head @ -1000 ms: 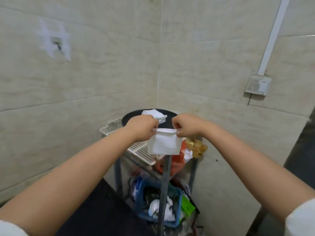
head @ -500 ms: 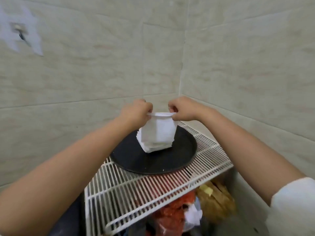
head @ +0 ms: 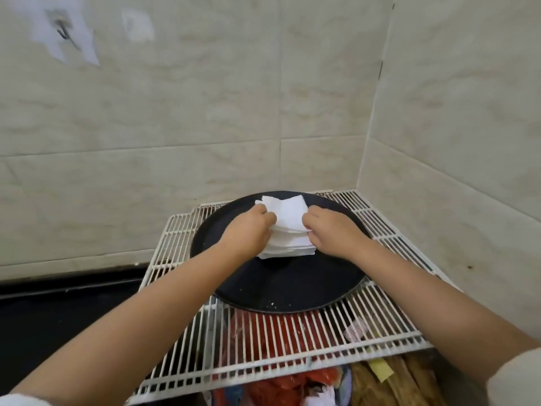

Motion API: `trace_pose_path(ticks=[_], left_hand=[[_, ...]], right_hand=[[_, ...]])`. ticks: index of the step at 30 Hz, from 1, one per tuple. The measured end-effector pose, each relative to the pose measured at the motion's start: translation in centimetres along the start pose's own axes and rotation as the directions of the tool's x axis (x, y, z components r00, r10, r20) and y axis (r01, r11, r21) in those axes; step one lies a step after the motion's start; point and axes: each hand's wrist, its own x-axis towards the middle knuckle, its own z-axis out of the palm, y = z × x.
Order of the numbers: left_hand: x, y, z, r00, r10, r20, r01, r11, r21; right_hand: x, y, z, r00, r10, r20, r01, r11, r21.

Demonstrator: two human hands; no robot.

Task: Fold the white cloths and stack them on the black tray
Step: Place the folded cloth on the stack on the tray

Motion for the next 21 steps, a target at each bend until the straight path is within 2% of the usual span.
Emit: trace_pose_path(ticks=[4,6,7,11,13,15,18,21], left_hand=[[-0.2,-0.1,-1.0,0.970,-0.004,-0.244,-0.034,0.988,-0.151],[-0.4,-0.2,-1.0,0.958,0.018,-0.287,-0.060,0.989,-0.138],[-0.7,-0.1,-0.9,0.963,0.030,-0.267,-0.065,0.990,-0.122],[-1.5,0.1,0.2,1.000,0.012,0.011,-0.012,1.000,0.004],[-1.8,0.2,0.2,1.000,0.007,-0.005,-0.007,0.999,-0.046],[-1.7,0.2,0.0,0.998,-0.011,-0.068,0.008,0.999,-0.047],[-0.9,0.4,-0.1,0.987,-0.086,-0.137,0.087,0.996,0.004],[0.4,0.9,0.4,0.991,-0.123,-0.042,0.123,0.992,-0.014]], right_hand=[[0.6,0.3,-0.9,0.974,-0.069,-0.216,0.081,0.996,0.046],[0.7,0.3,-1.1,0.957,-0.098,-0.274,0.104,0.995,0.005],[0.5,0.1,-1.1,0.954,-0.116,-0.277,0.117,0.993,-0.014],[-0.8,-0.1,0.6,0.980,-0.151,-0.131,0.149,0.989,-0.025],[-1.0,-0.4,0.8,0.988,-0.146,-0.043,0.146,0.989,-0.008],[-0.8,-0.1,0.4,0.994,-0.105,-0.033,0.105,0.994,0.005],[0.1,-0.2,-0.5,0.998,0.051,-0.024,-0.047,0.987,0.155],[2.0,0.3,0.5,0.979,0.199,0.051,-0.205,0.932,0.299]])
